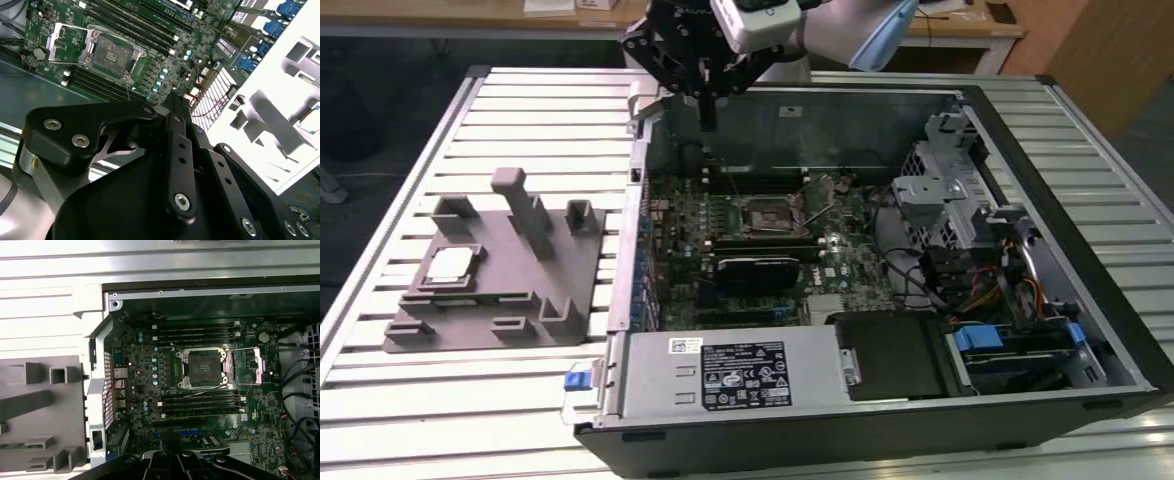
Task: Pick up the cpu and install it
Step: 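Reach for the cpu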
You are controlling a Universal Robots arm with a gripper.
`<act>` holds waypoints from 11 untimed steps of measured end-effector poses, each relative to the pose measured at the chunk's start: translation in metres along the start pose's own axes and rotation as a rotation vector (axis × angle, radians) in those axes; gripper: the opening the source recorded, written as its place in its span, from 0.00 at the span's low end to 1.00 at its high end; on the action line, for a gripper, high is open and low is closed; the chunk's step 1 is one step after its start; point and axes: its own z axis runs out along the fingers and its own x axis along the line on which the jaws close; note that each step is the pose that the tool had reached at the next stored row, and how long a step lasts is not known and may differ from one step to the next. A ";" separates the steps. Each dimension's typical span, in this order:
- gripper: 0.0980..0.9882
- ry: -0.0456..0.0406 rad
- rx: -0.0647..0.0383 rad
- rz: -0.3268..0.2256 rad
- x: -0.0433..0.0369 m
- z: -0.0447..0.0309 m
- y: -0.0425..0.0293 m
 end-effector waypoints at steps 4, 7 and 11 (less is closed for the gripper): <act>0.01 0.0000 0.000 0.000 0.0022 0.0000 -0.0001; 0.01 0.0000 0.000 0.000 0.0038 -0.0001 -0.0003; 0.01 -0.0001 0.000 0.000 0.0066 -0.0001 -0.0005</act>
